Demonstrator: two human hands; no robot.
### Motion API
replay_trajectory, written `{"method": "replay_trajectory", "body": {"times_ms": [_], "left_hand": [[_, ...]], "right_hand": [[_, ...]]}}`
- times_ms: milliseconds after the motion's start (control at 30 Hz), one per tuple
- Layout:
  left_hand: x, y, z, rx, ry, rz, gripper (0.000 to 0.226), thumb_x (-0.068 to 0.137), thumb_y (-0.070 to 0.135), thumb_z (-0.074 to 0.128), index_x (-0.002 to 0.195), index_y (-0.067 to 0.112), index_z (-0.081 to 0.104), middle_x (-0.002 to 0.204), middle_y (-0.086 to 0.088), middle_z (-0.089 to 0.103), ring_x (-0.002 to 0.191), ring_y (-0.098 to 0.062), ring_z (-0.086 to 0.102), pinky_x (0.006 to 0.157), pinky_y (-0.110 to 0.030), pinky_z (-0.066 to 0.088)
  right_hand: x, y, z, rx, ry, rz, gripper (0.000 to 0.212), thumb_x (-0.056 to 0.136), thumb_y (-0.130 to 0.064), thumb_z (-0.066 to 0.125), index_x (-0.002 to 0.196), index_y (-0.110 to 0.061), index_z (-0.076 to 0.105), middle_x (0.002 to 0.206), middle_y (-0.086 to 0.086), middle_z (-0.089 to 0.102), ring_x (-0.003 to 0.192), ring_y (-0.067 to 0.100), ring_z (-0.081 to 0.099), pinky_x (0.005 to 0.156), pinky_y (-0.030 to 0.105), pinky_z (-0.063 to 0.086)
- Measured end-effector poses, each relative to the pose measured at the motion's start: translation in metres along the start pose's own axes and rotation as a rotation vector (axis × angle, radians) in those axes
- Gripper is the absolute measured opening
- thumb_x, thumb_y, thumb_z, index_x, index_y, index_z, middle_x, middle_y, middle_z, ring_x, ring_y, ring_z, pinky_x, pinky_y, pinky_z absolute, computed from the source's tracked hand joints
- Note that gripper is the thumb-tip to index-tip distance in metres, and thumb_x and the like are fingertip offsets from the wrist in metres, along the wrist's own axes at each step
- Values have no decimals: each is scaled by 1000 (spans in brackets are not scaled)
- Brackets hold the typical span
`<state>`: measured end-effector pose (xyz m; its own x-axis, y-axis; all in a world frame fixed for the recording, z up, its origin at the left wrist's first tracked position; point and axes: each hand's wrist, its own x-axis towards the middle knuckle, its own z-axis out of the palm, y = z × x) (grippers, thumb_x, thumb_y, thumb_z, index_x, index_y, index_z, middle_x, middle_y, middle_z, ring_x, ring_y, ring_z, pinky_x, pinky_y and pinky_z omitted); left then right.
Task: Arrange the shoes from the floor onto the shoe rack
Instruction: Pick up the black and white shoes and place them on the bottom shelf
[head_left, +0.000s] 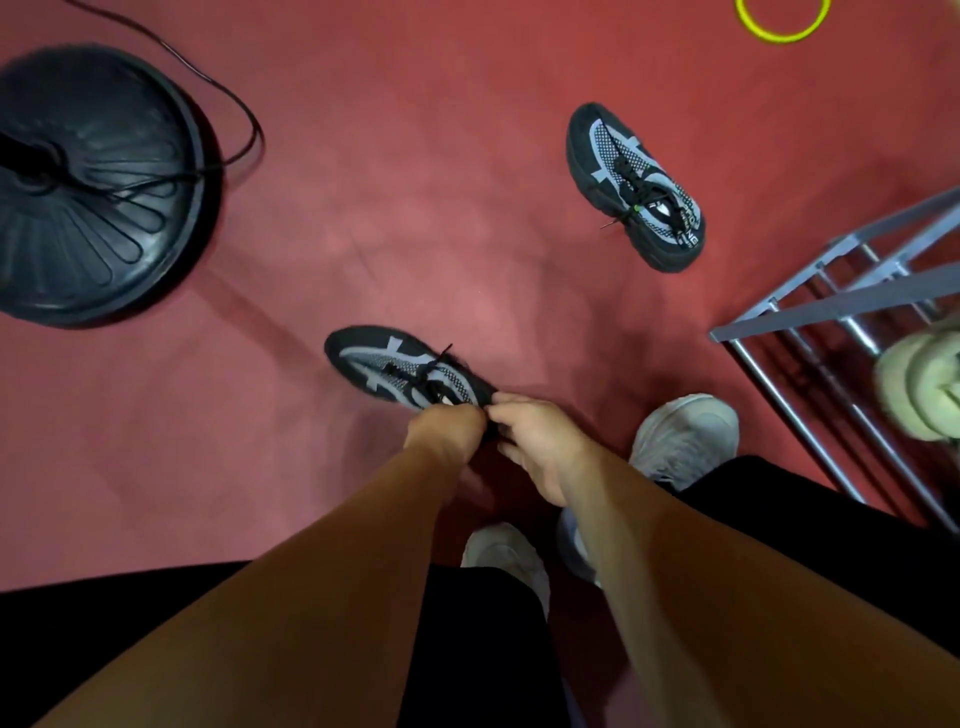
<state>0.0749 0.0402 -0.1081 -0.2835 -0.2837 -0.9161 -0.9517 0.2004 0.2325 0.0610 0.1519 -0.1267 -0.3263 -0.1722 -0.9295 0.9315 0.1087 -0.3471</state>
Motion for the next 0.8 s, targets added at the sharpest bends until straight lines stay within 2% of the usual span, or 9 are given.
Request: {"method": "replay_trajectory", "body": {"times_ms": [100,233,300,367,433,533,600,633,800], "left_hand": [[-7,12,1,73,77,134,45,84,31,56,121,10,68,141,-10,55,121,-35,59,109,-39,46],[4,17,1,209,123,293,43,93,23,57,134,11,59,154,-2,33,129,-25,52,107,-24,35],[14,19,3,265,135,324,43,92,21,60,134,11,59,152,-5,36,127,-28,53,109,-27,37],[24,23,6,270,139,294,45,89,22,64,132,13,55,144,-9,43,122,-33,56,109,-33,43],[34,27,10,177,180,226,47,83,23,68,123,13,44,131,-14,50,115,-36,58,104,-43,48],[43,31,16,73,223,78,58,80,27,76,113,15,29,122,-17,54,107,-37,62,94,-45,55],[51,31,20,4,186,20,65,81,27,80,123,13,32,118,-14,58,103,-34,65,92,-43,57],[54,32,21,-21,176,0,67,81,27,81,127,11,35,115,-13,61,101,-33,66,92,-44,57],[72,35,16,69,143,64,27,87,20,74,110,8,68,99,-12,75,85,-27,74,76,-39,63]], "right_hand": [[-4,-6,-11,-17,-24,-14,18,101,-11,55,111,-19,67,115,4,69,111,20,64,108,43,46],[4,-5,-28,-66,-33,-1,35,102,-22,59,137,-19,56,130,4,62,125,28,58,108,42,48],[10,-18,-38,-146,22,-4,29,103,-24,58,131,-18,57,121,4,63,115,26,61,99,39,51],[20,-41,-57,-140,115,-10,8,103,-23,57,110,-21,59,95,0,63,86,19,62,77,33,54],[27,-70,-83,-151,237,-63,10,98,-24,59,89,-22,56,76,-2,59,63,14,57,58,25,49],[37,-112,-120,-354,426,-164,8,85,-30,62,89,-23,61,95,10,64,81,27,67,73,36,56],[41,-132,-135,-725,635,-274,23,86,-27,63,106,-18,67,114,13,66,108,35,67,92,39,55],[43,-141,-138,-738,708,-336,32,86,-28,63,116,-17,68,126,13,63,117,37,63,101,37,52],[61,-158,-153,-979,616,-356,54,92,-32,59,146,-38,51,172,1,5,147,41,26,122,34,22]]}}
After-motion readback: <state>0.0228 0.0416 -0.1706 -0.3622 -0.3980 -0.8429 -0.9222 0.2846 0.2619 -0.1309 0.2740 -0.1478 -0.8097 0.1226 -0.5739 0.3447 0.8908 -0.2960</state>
